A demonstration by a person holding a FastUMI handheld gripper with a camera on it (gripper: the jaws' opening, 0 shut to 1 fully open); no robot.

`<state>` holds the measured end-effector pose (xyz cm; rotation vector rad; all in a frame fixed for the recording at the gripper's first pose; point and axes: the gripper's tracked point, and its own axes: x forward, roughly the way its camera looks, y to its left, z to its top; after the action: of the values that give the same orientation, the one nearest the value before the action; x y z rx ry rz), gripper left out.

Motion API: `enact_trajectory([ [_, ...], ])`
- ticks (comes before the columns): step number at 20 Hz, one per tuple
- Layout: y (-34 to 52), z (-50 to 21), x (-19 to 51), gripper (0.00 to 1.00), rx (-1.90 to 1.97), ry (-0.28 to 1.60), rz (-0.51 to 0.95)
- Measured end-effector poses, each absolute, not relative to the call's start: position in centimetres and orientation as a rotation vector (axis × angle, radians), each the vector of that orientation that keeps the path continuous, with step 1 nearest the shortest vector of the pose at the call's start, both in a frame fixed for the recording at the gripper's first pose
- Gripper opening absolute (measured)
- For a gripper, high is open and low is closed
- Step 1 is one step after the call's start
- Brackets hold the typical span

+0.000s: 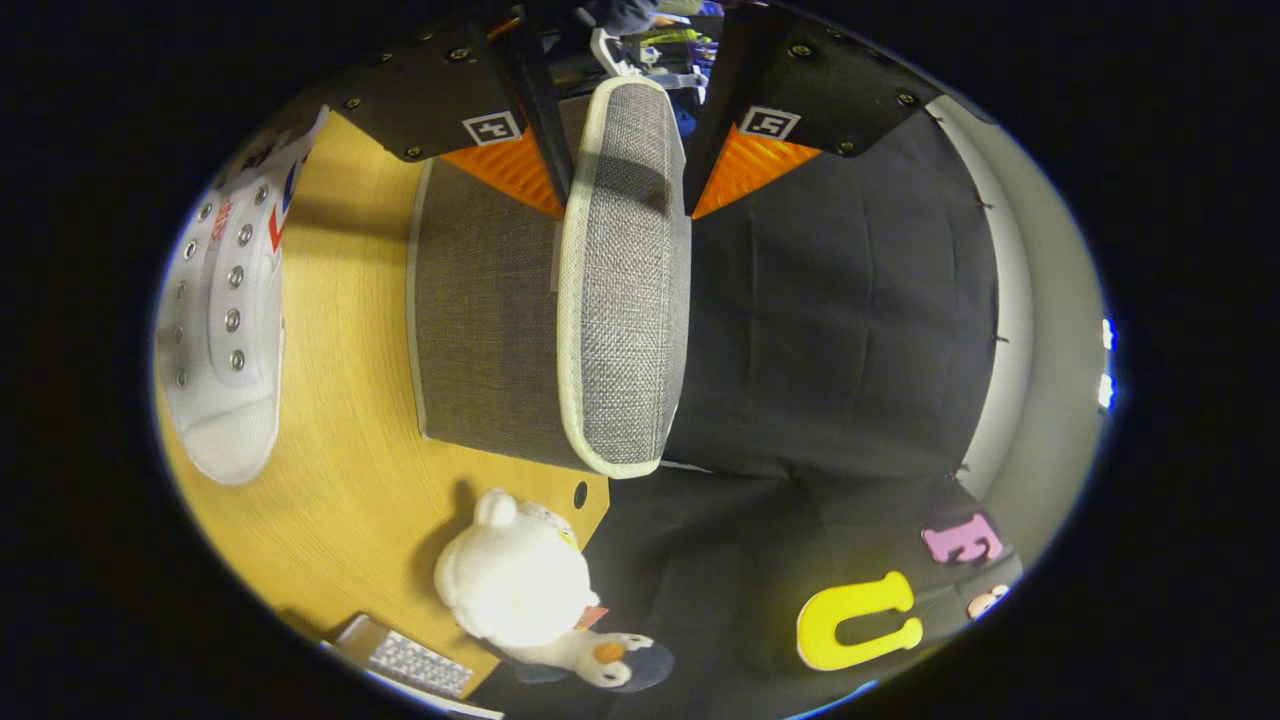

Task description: Open the storage box then place both shoes into the box .Put the left shoe in first, then the right shoe, with the right side of both shoes facing outward in a uniform manner.

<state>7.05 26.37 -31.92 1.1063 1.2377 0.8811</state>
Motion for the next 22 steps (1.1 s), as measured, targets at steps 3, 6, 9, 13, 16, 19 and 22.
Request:
enact_trajectory([
  [3,26.2,-29.7,7.3,0.61,1.055,1.183,0.925],
  [6,26.6,-26.6,7.5,0.61,1.023,1.147,0.981],
  [9,27.7,-26.0,7.4,0.61,0.938,1.136,1.017],
  [13,30.5,-23.8,7.5,0.61,0.964,1.145,1.056],
  [16,33.1,-20.9,8.0,0.61,0.923,1.108,1.099],
  [19,36.6,-18.3,8.6,0.61,0.830,1.057,1.140],
  [22,40.8,-16.4,8.3,0.61,0.755,1.038,1.193],
])
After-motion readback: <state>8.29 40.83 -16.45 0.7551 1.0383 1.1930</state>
